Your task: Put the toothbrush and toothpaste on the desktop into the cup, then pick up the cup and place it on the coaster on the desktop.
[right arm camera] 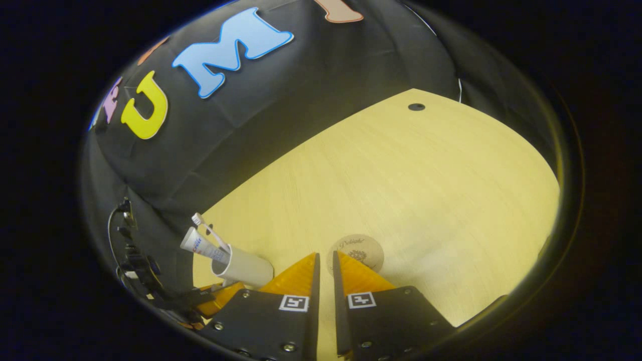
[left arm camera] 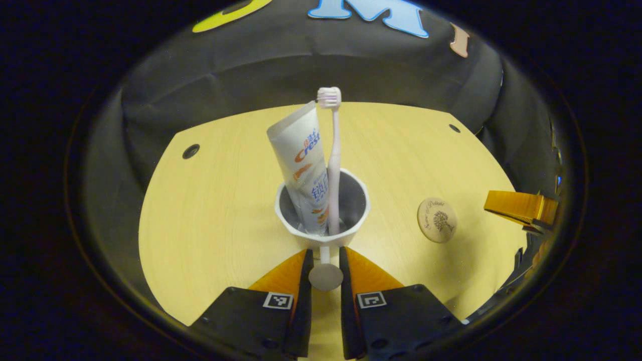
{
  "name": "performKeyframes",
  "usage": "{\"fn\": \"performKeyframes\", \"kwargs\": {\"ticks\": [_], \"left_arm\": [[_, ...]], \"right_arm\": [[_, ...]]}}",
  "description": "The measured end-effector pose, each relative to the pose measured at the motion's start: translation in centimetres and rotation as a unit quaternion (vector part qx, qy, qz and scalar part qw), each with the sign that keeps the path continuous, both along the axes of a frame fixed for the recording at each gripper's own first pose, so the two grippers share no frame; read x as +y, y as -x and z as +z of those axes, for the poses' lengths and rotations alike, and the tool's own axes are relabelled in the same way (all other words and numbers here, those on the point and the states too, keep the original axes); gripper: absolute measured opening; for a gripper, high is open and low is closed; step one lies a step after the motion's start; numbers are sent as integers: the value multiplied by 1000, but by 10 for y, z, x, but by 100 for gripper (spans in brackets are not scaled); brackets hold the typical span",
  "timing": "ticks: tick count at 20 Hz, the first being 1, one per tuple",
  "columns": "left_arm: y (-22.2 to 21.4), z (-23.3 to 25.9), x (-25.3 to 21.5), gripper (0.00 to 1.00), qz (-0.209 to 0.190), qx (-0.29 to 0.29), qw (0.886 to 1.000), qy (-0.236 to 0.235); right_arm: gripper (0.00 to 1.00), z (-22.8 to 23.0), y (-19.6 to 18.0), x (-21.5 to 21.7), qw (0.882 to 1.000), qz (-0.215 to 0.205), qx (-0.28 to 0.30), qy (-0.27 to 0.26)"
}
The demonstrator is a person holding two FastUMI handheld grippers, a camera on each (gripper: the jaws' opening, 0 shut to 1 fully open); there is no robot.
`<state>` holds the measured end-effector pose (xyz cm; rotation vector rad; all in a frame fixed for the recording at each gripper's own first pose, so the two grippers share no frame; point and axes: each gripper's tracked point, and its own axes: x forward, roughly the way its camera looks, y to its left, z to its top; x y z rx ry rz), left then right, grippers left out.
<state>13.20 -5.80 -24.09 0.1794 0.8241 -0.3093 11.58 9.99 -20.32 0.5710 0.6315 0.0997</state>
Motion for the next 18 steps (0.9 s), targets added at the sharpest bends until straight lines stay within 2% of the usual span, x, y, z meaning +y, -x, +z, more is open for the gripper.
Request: {"fn": "performKeyframes", "kwargs": {"ticks": [2,3,4,5,6,8,11,12,13,18], "left_arm": [[1,11,-19,32,-20,-15,1000,-5],[1,15,-30,38,-29,-22,999,-7],[-1,17,-40,38,-38,-25,999,-8],[1,14,-47,32,-44,-23,999,-8],[3,10,-53,38,-48,-21,999,-9],[-1,7,-59,24,-43,-36,998,-12],[-1,10,-70,24,-44,-51,998,-7],[-2,10,-71,29,-44,-61,997,-7],[-4,14,-74,24,-48,-77,996,-7],[-6,30,-101,24,-59,-133,989,13]], "right_arm": [[14,1,2,-7,1000,-5,-1,-1],[14,1,4,-10,1000,-8,0,-1],[14,1,5,-14,1000,-10,-1,-1],[14,1,6,-18,1000,-12,-1,-1],[14,1,7,-21,1000,-14,-1,-2],[14,1,11,-29,1000,-17,-1,-2],[14,-3,18,-42,1000,-19,2,6],[14,-5,20,-46,1000,-21,4,6],[14,-6,21,-50,1000,-22,7,5],[14,-12,34,-71,999,-16,20,30]]}}
